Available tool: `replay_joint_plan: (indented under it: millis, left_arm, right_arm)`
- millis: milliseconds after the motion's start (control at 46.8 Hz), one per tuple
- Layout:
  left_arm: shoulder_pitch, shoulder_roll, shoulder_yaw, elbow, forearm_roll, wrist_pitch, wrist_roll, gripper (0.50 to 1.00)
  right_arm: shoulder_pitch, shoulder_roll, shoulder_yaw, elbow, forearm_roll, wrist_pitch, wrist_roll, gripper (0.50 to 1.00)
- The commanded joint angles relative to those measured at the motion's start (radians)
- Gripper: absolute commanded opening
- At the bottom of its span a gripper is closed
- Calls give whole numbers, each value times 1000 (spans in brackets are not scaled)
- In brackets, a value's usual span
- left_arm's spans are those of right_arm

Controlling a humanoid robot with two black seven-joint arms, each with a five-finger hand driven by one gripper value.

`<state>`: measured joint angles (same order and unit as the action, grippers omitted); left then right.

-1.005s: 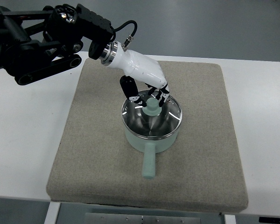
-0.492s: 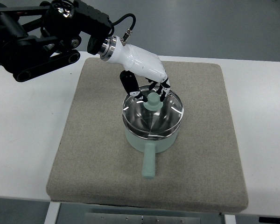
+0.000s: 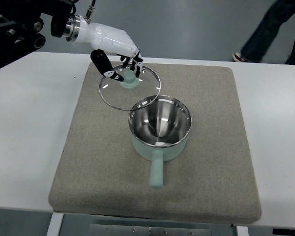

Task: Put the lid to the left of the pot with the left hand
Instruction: 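Lift the glass lid off the pot with the left hand, then lower the lid onto the pad beside the pot, left hand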

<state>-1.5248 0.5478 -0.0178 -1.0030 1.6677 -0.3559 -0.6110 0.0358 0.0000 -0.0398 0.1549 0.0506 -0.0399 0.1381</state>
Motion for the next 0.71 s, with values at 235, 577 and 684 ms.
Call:
replay_joint_plan:
  millis: [235, 577, 684]
  left_arm:
    - [60, 58, 13, 49, 20, 54, 0, 500]
    - [156, 44, 12, 162, 7, 146, 0, 500]
    - [186, 35, 4, 181, 1, 172, 0, 500]
  right_arm:
    - [0, 0, 0, 0, 0, 0, 0, 924]
    - [0, 0, 0, 0, 0, 0, 0, 924]
    - [0, 0, 0, 0, 0, 1, 0, 924]
